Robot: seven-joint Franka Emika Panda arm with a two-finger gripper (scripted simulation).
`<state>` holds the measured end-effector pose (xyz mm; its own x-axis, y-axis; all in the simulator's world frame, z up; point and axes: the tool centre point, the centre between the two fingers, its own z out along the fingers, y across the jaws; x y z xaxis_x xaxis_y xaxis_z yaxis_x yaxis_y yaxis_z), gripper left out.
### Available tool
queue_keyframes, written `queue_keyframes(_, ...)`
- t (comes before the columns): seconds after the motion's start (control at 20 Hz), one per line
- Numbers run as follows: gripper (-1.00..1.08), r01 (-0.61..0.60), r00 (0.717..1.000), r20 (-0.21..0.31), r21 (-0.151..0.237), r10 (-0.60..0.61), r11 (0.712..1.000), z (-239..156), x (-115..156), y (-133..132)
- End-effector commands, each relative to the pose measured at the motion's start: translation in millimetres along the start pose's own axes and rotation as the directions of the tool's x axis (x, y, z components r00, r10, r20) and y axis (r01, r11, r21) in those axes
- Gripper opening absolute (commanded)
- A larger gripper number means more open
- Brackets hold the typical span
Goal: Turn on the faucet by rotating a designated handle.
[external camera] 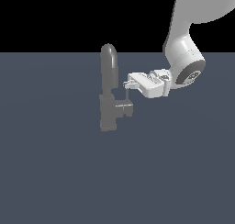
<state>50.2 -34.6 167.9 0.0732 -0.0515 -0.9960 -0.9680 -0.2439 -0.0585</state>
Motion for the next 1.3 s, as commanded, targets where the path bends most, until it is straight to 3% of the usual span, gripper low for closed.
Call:
queue_keyframes(0.0, -1.00, -0.025, 0.999, 0.032, 0.026, 0.024, 0.999, 2.7, 11.1, -1.6)
queue_keyframes(0.25, -1.00, -0.053, 0.997, 0.066, 0.051, 0.049, 0.997, 6.3, 23.3, -2.6)
queue_keyframes(0.65, -1.00, -0.054, 0.996, 0.067, 0.053, 0.050, 0.997, 7.0, 24.0, -2.5)
queue_keyframes(1.25, -1.00, -0.054, 0.996, 0.067, 0.053, 0.050, 0.997, 8.2, 15.7, 25.8)
